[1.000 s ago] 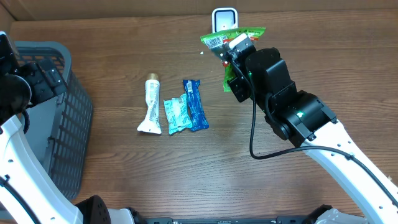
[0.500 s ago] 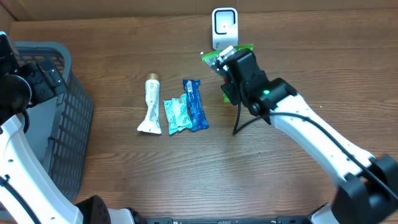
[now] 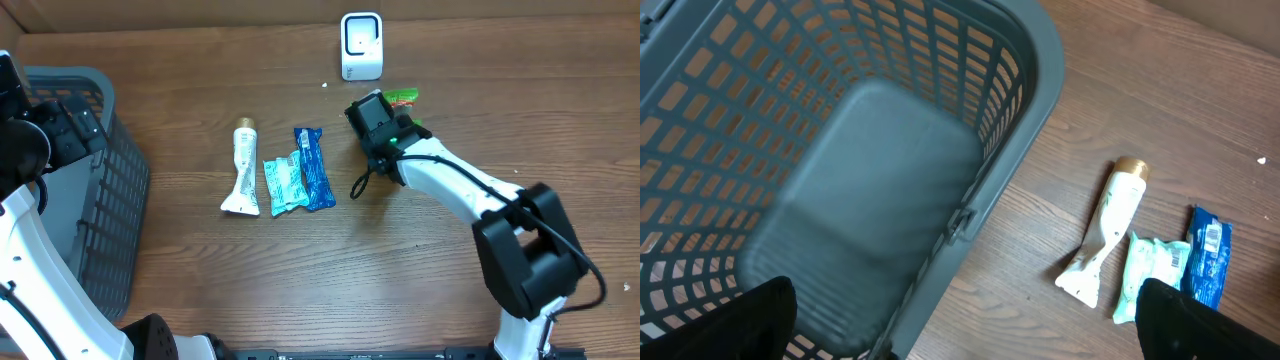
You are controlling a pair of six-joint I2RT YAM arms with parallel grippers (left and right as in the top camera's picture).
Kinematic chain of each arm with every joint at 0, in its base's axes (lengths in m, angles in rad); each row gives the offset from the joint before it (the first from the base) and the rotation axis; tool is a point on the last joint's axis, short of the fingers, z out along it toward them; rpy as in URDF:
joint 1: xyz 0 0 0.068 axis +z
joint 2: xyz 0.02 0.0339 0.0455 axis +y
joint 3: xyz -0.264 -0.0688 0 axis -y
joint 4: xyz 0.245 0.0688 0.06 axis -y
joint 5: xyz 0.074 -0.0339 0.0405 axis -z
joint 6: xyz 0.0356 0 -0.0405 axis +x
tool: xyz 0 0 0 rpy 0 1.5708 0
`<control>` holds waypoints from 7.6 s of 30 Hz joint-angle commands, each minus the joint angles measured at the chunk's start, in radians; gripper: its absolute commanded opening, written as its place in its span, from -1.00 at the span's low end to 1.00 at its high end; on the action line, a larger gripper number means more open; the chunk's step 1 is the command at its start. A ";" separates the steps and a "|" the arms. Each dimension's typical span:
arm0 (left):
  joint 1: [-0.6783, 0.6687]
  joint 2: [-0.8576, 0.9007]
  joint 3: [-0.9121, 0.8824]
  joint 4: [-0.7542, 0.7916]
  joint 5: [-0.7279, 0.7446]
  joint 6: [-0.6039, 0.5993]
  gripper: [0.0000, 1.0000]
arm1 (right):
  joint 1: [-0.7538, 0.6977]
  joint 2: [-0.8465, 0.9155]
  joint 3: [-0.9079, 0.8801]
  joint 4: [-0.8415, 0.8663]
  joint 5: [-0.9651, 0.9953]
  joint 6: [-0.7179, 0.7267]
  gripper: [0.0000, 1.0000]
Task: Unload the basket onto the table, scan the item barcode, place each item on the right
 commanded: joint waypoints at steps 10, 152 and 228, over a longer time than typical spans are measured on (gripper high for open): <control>0.005 0.002 0.014 0.002 0.005 -0.014 0.99 | -0.039 0.012 0.122 -0.139 -0.094 0.281 0.74; 0.005 0.002 0.014 0.002 0.005 -0.014 0.99 | -0.143 0.267 0.604 -0.832 -0.045 0.288 -0.93; 0.005 0.002 0.014 0.002 0.005 -0.014 0.99 | -0.223 0.159 0.694 -0.919 -0.420 0.267 0.71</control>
